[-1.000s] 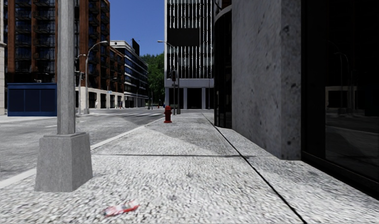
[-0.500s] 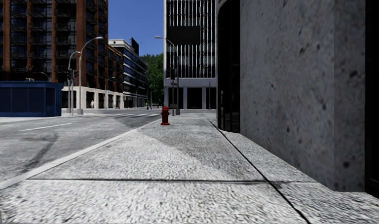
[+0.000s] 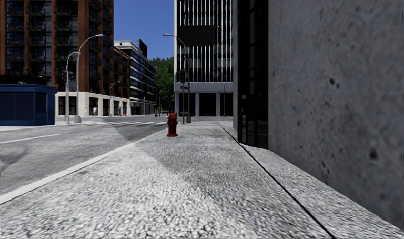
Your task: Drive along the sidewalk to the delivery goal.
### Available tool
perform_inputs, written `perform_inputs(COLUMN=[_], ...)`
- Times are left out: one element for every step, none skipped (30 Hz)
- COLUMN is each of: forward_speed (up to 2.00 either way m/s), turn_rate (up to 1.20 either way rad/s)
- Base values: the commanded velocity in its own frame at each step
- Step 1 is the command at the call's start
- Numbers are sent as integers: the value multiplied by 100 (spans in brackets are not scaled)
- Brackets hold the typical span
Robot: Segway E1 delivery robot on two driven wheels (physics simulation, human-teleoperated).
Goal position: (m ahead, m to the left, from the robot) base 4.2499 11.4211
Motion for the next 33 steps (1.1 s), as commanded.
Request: perform_inputs(forward_speed=[200, 200, 200, 200, 200, 200, 200, 200, 200, 200, 200, 200, 200, 200, 200, 200, 200, 200, 200, 200, 200, 200, 200, 200, 200, 200, 200, 200, 200, 200, 200, 200, 200], turn_rate=[0, 0, 0, 0, 0, 0, 0, 0, 0, 0, 0, 0, 0, 0, 0, 0, 0, 0, 0, 0, 0, 0, 0, 0, 0, 0, 0, 0, 0, 0, 0, 0, 0])
